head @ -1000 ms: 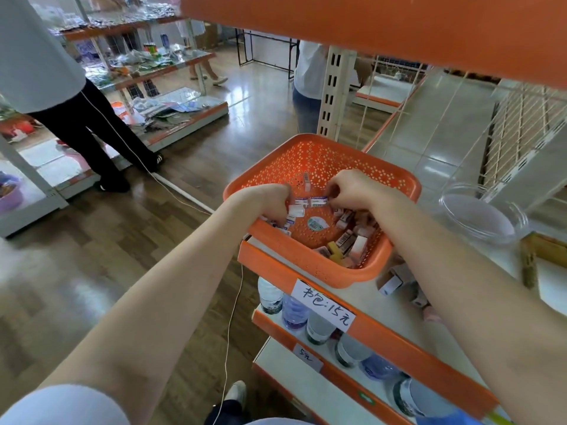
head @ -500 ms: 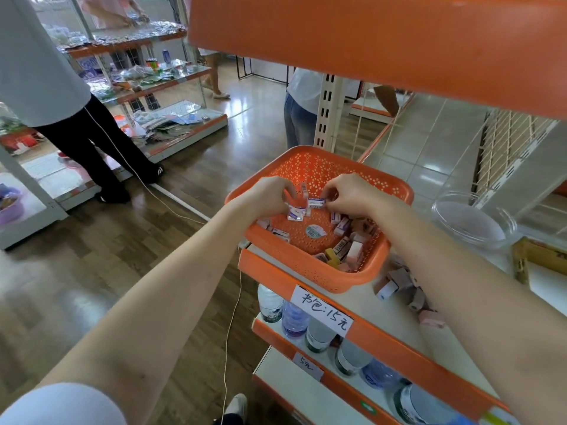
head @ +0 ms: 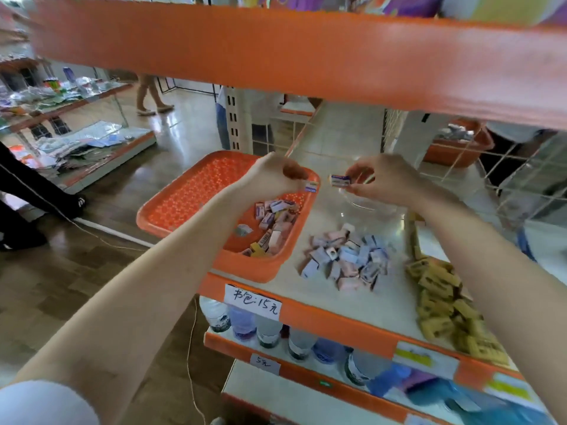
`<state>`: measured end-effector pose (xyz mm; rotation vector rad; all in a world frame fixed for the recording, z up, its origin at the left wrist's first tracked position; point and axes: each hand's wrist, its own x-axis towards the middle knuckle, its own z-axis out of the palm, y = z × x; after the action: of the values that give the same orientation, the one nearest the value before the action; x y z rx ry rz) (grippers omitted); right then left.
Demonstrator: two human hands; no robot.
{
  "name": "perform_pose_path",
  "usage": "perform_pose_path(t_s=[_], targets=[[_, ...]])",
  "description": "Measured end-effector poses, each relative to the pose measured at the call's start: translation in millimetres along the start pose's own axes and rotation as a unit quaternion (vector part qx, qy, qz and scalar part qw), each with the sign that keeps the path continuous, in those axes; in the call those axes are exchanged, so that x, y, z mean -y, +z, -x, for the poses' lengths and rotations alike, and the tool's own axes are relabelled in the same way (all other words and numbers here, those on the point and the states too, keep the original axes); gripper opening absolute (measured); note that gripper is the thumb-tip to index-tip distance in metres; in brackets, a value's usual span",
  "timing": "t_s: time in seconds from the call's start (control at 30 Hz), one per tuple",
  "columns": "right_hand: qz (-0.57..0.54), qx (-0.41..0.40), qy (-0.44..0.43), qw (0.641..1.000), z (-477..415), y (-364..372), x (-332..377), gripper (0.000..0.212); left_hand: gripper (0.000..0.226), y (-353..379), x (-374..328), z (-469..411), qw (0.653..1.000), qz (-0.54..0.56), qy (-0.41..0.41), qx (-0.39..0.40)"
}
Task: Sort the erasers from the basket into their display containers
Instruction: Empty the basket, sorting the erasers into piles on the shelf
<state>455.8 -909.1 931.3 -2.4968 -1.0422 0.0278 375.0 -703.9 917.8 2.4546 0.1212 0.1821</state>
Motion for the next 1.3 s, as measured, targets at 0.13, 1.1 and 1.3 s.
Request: perform_pose_path(t_s=[0.13,1.1,1.3], targets=[[0.000,-0.015,0.095,0.995,59,-27,-51,0.020,0.021,48,-46,-23,0.998,-0.002,0.039,0.056],[0.066,-0.067,0.374,0.923,320,-62,-175,0.034,0.029,273,-243,-2,0.930,-0.048,0.268,0.248],[0.060,-0.083,0.312,0.945,262,-73,-168,0.027,0.026,214,-213,-10,0.948,-0.032,0.259,0.183]])
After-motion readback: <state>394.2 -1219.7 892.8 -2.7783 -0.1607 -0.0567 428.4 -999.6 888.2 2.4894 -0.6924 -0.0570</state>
